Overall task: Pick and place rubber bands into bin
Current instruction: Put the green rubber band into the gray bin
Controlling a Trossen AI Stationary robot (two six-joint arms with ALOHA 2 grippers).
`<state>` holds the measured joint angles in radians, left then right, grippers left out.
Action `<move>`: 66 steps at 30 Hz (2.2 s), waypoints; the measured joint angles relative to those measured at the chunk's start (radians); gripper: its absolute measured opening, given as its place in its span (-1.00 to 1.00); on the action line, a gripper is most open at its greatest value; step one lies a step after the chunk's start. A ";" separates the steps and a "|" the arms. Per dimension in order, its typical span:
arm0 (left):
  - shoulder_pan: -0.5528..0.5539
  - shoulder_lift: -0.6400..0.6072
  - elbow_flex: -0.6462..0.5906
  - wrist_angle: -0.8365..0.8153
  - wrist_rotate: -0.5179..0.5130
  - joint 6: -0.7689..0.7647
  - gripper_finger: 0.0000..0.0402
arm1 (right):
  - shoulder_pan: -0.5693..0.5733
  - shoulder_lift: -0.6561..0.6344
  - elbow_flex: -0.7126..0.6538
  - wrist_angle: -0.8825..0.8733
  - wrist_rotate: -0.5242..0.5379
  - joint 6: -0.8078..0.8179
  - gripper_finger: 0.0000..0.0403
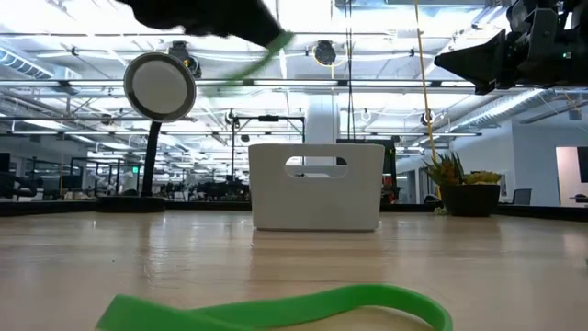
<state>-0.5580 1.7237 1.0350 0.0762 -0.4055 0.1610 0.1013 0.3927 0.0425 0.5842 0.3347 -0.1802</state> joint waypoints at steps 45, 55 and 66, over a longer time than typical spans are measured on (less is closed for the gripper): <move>0.266 -0.354 -0.346 0.314 -0.124 -0.080 -1.00 | 0.000 0.000 0.000 0.002 0.002 -0.008 -0.98; 0.383 -0.088 -0.228 0.348 0.059 -0.073 -1.00 | 0.000 0.000 0.000 0.002 0.003 -0.026 -0.98; 0.402 -0.006 -0.191 0.343 0.065 -0.082 -0.67 | 0.000 0.000 0.000 -0.005 0.004 -0.040 -0.98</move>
<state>-0.1556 1.7176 0.8444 0.4192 -0.3401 0.0786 0.1013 0.3931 0.0425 0.5797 0.3386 -0.2204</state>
